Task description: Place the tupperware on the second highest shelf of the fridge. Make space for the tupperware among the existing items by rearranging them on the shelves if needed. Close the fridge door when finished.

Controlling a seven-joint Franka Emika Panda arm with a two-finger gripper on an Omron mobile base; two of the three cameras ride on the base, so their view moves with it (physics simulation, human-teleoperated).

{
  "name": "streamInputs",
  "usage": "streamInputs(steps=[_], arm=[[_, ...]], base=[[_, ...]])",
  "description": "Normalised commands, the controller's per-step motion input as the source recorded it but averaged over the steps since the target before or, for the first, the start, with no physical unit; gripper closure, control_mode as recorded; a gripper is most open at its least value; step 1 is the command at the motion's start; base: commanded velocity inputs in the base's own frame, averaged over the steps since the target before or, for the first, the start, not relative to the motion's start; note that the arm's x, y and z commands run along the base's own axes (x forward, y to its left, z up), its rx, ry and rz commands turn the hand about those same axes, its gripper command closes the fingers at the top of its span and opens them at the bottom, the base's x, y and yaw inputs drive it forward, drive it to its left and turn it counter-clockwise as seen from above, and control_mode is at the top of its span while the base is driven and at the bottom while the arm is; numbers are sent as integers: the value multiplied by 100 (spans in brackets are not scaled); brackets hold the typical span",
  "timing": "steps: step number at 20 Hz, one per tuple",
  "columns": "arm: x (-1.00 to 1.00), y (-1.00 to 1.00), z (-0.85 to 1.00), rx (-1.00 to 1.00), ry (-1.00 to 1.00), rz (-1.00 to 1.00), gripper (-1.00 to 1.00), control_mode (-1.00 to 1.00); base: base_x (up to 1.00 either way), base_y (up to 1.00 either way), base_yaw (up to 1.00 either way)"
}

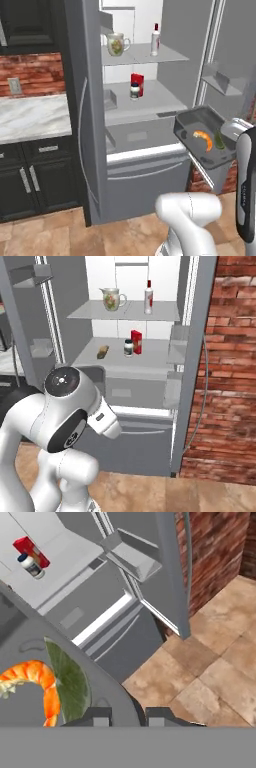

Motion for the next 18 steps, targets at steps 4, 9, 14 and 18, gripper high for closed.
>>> streamInputs(steps=[4, 9, 14, 18], arm=[[0, 0, 0, 0, 0, 0, 100, 100], [0, 0, 0, 0, 0, 0, 100, 100], [0, 0, 0, 0, 0, 0, 100, 100], [0, 0, 0, 0, 0, 0, 100, 100]], base=[[69, -16, 31], [69, -9, 8], [49, -33, 0], [58, -2, 0]])
